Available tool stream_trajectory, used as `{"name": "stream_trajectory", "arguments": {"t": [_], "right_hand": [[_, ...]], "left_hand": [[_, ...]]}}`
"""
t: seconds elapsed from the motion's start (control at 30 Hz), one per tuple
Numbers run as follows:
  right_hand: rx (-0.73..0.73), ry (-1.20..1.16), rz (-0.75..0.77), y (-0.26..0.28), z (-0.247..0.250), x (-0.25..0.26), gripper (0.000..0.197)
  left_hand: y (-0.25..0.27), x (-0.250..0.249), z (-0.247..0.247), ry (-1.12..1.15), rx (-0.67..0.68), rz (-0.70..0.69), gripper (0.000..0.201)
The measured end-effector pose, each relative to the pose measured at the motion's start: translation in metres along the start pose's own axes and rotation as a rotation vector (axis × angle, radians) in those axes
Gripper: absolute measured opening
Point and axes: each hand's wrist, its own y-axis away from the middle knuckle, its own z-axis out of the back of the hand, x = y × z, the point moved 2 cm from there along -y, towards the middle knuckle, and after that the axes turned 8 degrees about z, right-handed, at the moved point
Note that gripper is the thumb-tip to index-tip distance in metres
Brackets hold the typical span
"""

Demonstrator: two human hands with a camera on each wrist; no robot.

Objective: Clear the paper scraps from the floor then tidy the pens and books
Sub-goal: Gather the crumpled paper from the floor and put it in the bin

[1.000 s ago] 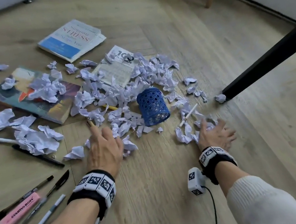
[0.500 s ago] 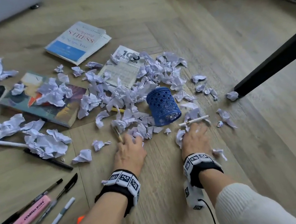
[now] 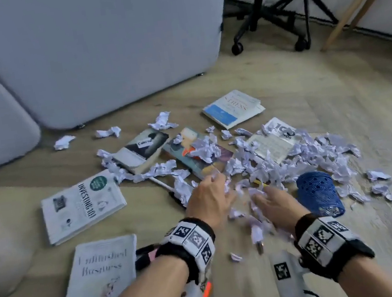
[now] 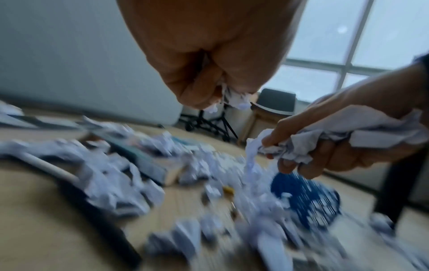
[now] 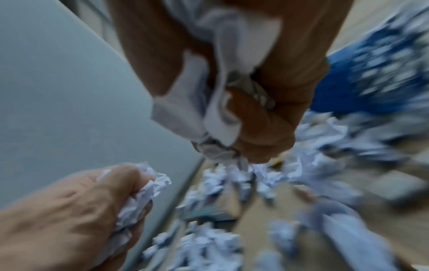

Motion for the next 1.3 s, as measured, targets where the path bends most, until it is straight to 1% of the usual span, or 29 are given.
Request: {"name": "stream_trajectory", "arguments": {"t": [0.03,0.1,0.13,0.23,0.37,0.43,0.5,0.57,0.63,0.7,0.77,0.83,0.9,0.97,1.0,1.07,1.13,1.2,1.27,1.3], "right_hand": [[-0.044,0.013,0.125,0.0,0.002,0.028,0.012],[-0.048,0.026,0.241,-0.003,-0.004,0.08,0.027],[-0.029,0.026,0.303,-0.003,-0.01,0.107,0.029],[0.006,-0.002,0.525,0.005,-0.03,0.187,0.028],[0.056,0.017,0.773,0.041,-0.053,0.289,0.026],[0.062,0.009,0.926,0.062,-0.065,0.338,0.026],[0.069,-0.032,1.052,0.078,-0.082,0.384,0.026],[0.087,-0.077,1.117,0.092,-0.104,0.423,0.021],[0.118,-0.115,1.146,0.104,-0.131,0.455,0.022],[0.138,-0.095,1.134,0.109,-0.159,0.477,0.019],[0.185,-0.055,1.086,0.108,-0.188,0.489,0.016],[0.207,0.021,1.057,0.106,-0.21,0.493,0.019],[0.208,0.068,1.038,0.104,-0.223,0.493,0.023],[0.232,0.085,1.024,0.102,-0.229,0.489,0.023],[0.24,0.08,1.029,0.101,-0.23,0.486,0.022],[0.249,0.03,1.056,0.096,-0.232,0.482,0.023],[0.265,-0.041,1.068,0.088,-0.234,0.481,0.025],[0.283,-0.125,1.032,0.08,-0.236,0.481,0.025],[0.313,-0.181,0.989,0.078,-0.238,0.482,0.036],[0.355,-0.218,0.969,0.078,-0.239,0.484,0.044]], "left_hand": [[0.003,0.012,0.023,0.024,-0.057,0.028,0.02],[0.013,0.038,0.069,0.038,-0.163,0.071,0.017],[0.021,0.051,0.092,0.032,-0.214,0.092,0.02],[0.052,0.088,0.158,0.024,-0.384,0.181,0.021],[0.098,0.137,0.237,0.023,-0.643,0.299,0.024],[0.122,0.159,0.271,0.06,-0.79,0.33,0.031],[0.145,0.18,0.297,0.012,-0.89,0.409,0.04],[0.165,0.206,0.314,-0.047,-0.904,0.558,0.044],[0.181,0.231,0.325,-0.089,-0.87,0.689,0.043],[0.193,0.252,0.331,-0.154,-0.798,0.801,0.039],[0.2,0.265,0.331,-0.247,-0.724,0.864,0.036],[0.205,0.276,0.327,-0.288,-0.699,0.88,0.03],[0.209,0.287,0.321,-0.26,-0.695,0.909,0.025],[0.212,0.295,0.318,-0.237,-0.711,0.929,0.017],[0.213,0.298,0.318,-0.241,-0.734,0.927,0.016],[0.213,0.301,0.319,-0.253,-0.775,0.942,0.027],[0.212,0.305,0.319,-0.218,-0.818,0.928,0.032],[0.209,0.307,0.319,-0.174,-0.819,0.92,0.04],[0.207,0.306,0.319,-0.14,-0.743,0.902,0.051],[0.205,0.304,0.32,-0.125,-0.69,0.887,0.056]]}}
